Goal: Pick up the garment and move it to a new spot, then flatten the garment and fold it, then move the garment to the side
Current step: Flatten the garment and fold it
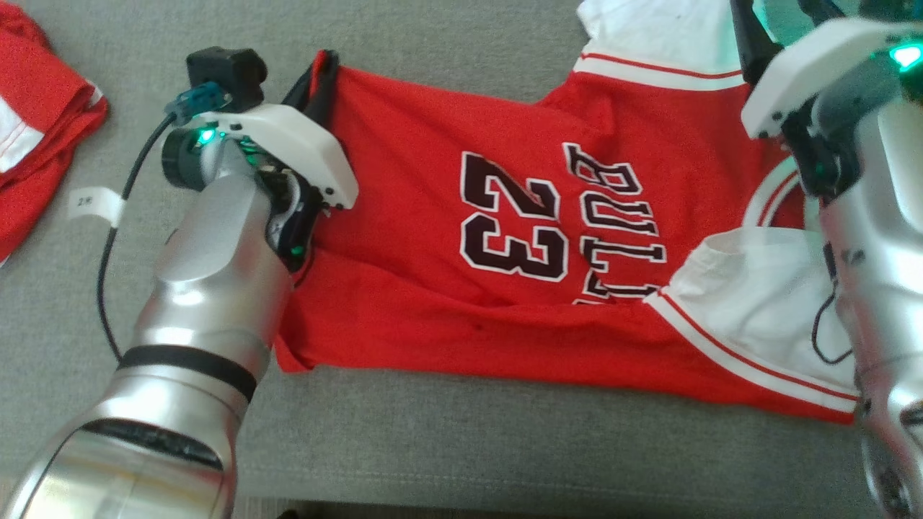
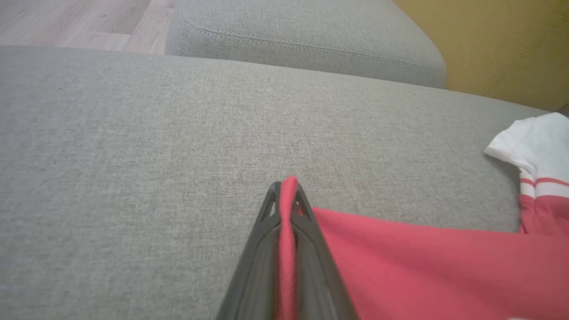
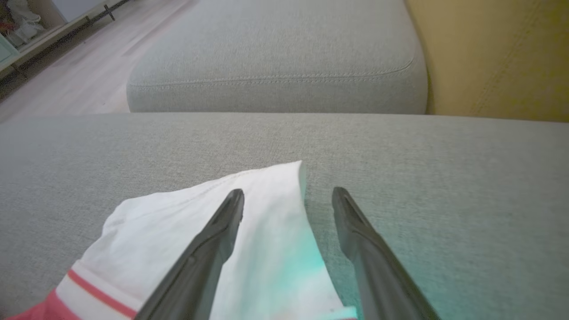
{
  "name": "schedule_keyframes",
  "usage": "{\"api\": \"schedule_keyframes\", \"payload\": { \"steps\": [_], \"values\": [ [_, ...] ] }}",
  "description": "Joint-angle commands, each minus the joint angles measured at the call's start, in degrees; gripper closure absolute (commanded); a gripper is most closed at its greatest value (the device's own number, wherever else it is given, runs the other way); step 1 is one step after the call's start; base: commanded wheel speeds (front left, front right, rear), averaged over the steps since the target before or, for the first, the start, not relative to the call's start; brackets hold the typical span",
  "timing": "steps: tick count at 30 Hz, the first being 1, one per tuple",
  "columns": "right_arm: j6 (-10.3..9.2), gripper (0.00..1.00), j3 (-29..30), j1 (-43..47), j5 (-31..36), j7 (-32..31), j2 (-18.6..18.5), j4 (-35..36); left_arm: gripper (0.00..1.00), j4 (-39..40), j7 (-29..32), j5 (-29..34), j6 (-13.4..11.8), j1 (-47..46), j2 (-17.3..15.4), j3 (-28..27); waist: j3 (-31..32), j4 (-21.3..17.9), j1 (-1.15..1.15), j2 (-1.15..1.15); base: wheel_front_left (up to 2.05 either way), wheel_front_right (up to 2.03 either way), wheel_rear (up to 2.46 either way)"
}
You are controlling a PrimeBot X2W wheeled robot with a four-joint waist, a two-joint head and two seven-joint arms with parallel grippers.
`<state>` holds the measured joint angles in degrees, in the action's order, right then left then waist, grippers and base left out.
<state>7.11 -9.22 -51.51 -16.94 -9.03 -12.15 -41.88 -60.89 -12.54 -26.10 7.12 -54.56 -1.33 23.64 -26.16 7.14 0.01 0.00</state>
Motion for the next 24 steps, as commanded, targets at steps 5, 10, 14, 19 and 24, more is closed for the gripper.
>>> {"api": "schedule_keyframes", "payload": {
  "steps": [5,10,14,19,24],
  "values": [
    [0.37,0.0,-2.6,-8.4,-1.6,-2.6,-0.1,-8.3,1.0,3.3,-0.8,-5.0,0.1,-2.6,-1.6,4.3,-1.6,1.6,-0.01,0.0,0.0,0.0,0.0],
    [0.37,0.22,-4.5,-13.1,-3.8,-3.6,0.5,-14.0,1.0,3.3,-1.3,-8.2,-0.6,-3.0,-1.6,7.5,-2.2,2.1,-0.01,0.0,0.0,0.0,0.0],
    [0.37,1.0,-6.7,-14.6,-6.1,-1.8,0.1,-15.2,1.0,3.0,-1.9,-10.3,-1.3,-3.1,-1.6,8.3,-2.1,2.2,-0.01,0.0,0.0,0.0,0.0],
    [0.37,1.0,-9.7,-14.0,-9.2,0.7,-1.1,-13.9,1.0,2.9,-2.3,-11.0,-1.7,-2.8,-1.6,7.6,-1.5,1.7,-0.01,0.0,0.0,0.0,0.0],
    [0.37,1.0,-14.1,-10.8,-13.7,4.4,-3.7,-8.8,1.0,5.9,-2.4,-10.0,-2.6,-0.7,-3.2,5.2,-0.3,0.6,-0.01,0.0,0.0,0.0,0.0]
  ]
}}
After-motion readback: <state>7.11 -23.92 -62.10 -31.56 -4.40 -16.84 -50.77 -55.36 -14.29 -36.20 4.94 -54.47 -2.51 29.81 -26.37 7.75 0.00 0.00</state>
